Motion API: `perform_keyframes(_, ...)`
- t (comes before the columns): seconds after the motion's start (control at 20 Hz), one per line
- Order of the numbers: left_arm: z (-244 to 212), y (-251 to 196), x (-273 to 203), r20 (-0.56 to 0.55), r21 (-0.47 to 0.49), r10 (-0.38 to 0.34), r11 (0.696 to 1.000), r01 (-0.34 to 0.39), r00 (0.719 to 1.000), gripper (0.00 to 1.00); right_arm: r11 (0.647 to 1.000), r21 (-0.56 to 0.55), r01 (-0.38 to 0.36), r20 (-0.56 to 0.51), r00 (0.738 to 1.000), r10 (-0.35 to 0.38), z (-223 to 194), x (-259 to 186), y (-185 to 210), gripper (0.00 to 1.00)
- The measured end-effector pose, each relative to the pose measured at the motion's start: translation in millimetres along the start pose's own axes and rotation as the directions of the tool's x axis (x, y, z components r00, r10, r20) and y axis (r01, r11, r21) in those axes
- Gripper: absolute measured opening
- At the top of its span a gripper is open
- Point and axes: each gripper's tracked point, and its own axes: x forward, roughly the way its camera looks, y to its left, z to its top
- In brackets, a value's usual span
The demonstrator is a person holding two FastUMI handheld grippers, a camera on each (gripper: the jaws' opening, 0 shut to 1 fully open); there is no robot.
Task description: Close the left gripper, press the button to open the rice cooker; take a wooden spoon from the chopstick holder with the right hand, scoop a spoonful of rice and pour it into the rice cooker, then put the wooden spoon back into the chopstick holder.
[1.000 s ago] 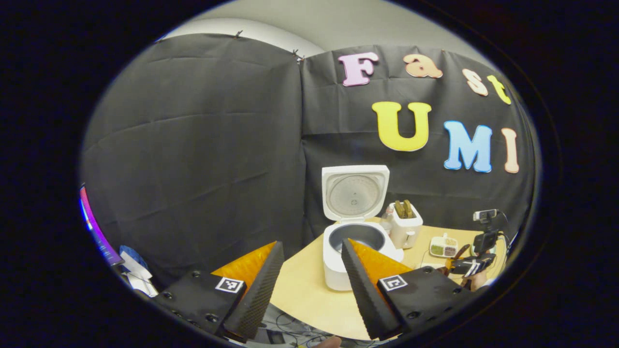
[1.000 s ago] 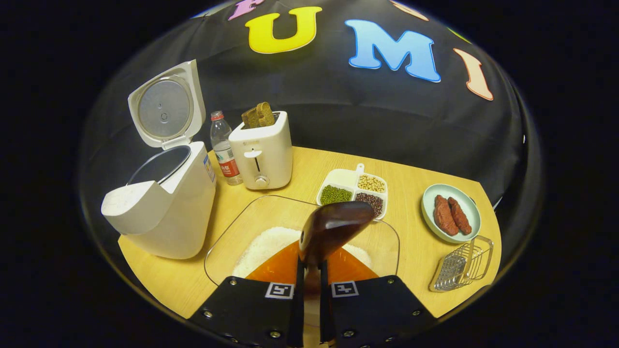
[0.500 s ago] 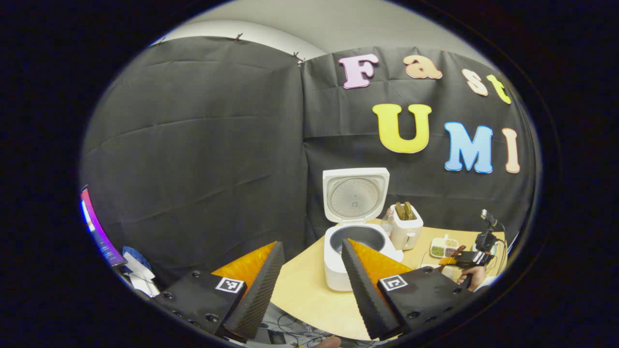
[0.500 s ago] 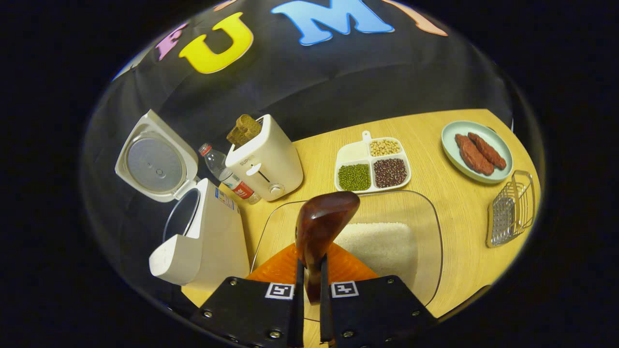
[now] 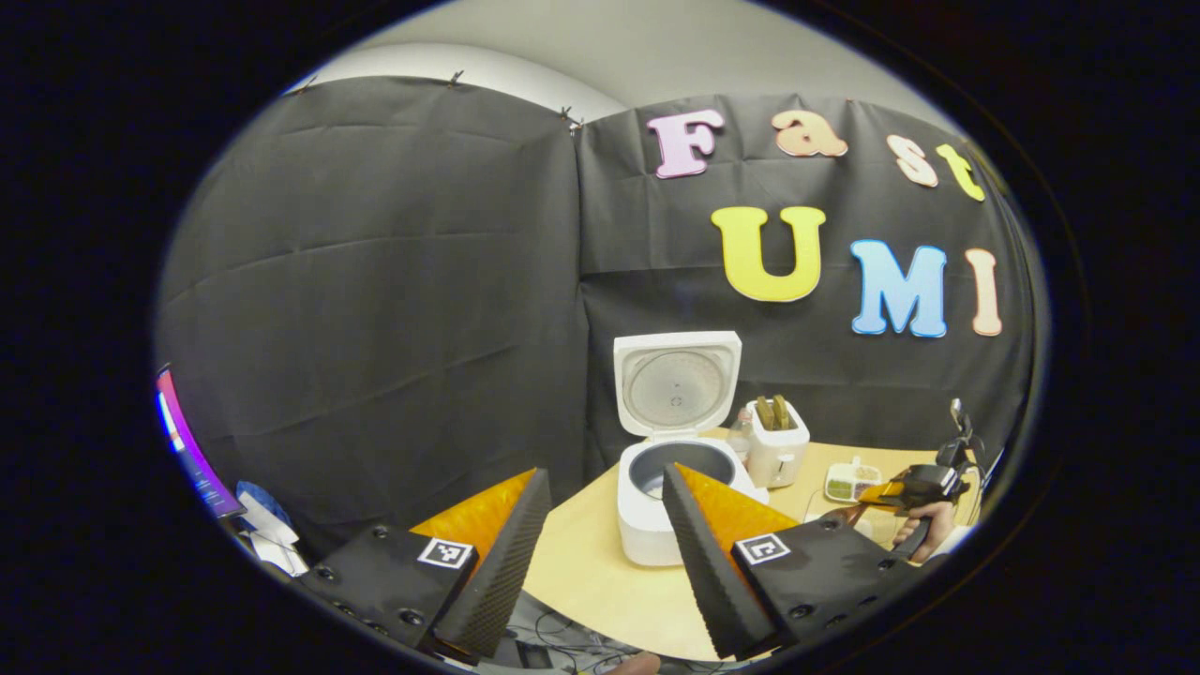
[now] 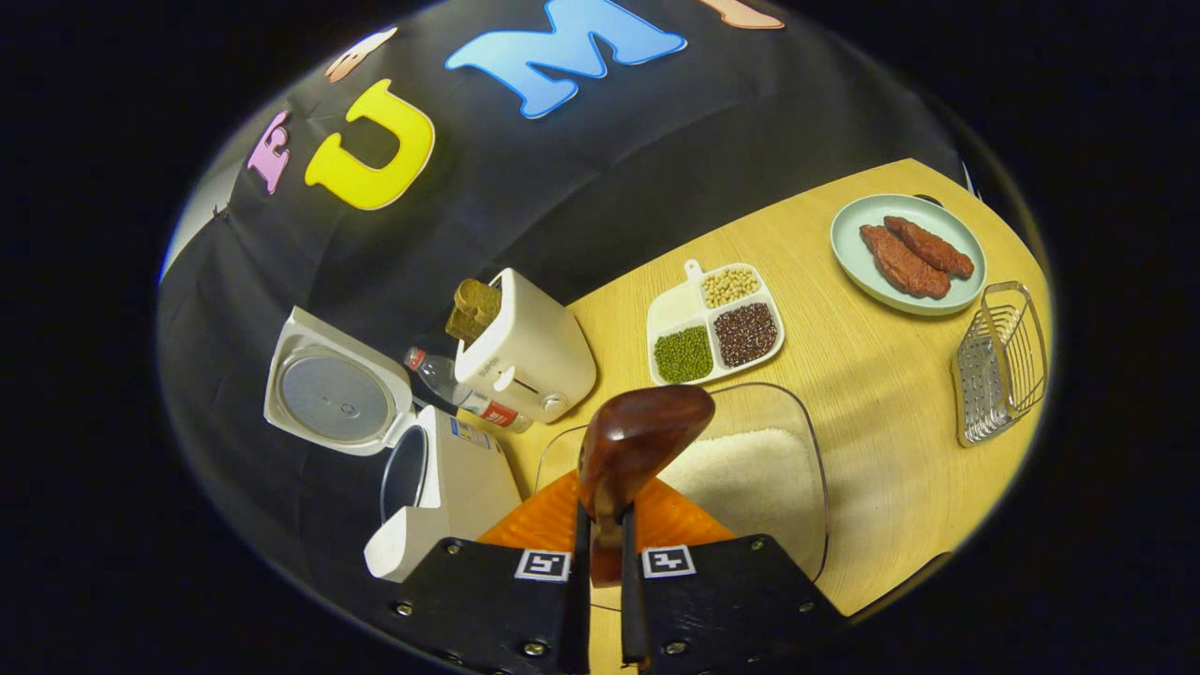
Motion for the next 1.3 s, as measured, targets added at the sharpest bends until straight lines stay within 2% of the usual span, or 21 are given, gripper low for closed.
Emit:
perform_keyframes(0.1, 1, -4, 1, 0.008, -0.003, -0.005, 1.000, 0.005, 1.000, 0.87, 1.000, 0.005, -0.020, 0.015, 1.000, 0.020, 11, -11, 8, 0.13)
perform_keyframes(0.15, 4, -4, 0, 0.013, -0.006, -0.007, 1.000, 0.007, 1.000, 0.89, 0.999, 0.015, -0.035, 0.022, 0.999, 0.035, 17, -17, 14, 0.13)
perform_keyframes(0.25, 4, -4, -1, 0.018, -0.013, -0.010, 1.000, 0.010, 1.000, 0.87, 0.998, 0.028, -0.053, 0.036, 0.998, 0.052, 29, -27, 25, 0.13)
perform_keyframes(0.35, 2, -1, -3, 0.022, -0.016, -0.008, 1.000, 0.009, 1.000, 0.89, 0.997, 0.023, -0.073, 0.046, 0.996, 0.072, 38, -35, 41, 0.13)
perform_keyframes(0.45, 1, 5, -4, 0.023, -0.018, -0.005, 1.000, 0.005, 1.000, 0.89, 0.992, 0.033, -0.121, 0.056, 0.991, 0.119, 45, -42, 69, 0.13)
perform_keyframes(0.5, -1, 9, -5, 0.021, -0.020, -0.001, 1.000, 0.001, 1.000, 0.84, 0.988, 0.040, -0.148, 0.059, 0.988, 0.146, 46, -45, 85, 0.13)
perform_keyframes(0.65, -4, 25, -9, 0.017, -0.033, 0.012, 0.999, -0.011, 1.000, 0.87, 0.976, 0.034, -0.214, 0.052, 0.976, 0.212, 46, -44, 133, 0.13)
perform_keyframes(1.0, -16, 67, -9, 0.013, -0.062, 0.063, 0.996, -0.062, 0.998, 0.89, 0.953, -0.050, -0.299, 0.004, 0.954, 0.300, 25, -2, 237, 0.13)
perform_keyframes(1.05, -19, 73, -7, 0.004, -0.061, 0.072, 0.996, -0.071, 0.997, 0.87, 0.950, -0.067, -0.306, -0.001, 0.952, 0.307, 22, 5, 249, 0.13)
perform_keyframes(1.15, -25, 86, -7, -0.008, -0.067, 0.089, 0.994, -0.089, 0.996, 0.89, 0.943, -0.121, -0.310, -0.006, 0.950, 0.311, 12, 23, 272, 0.13)
perform_keyframes(1.3, -32, 99, -3, -0.026, -0.082, 0.104, 0.991, -0.106, 0.994, 0.89, 0.933, -0.206, -0.295, -0.038, 0.955, 0.293, -10, 55, 285, 0.13)
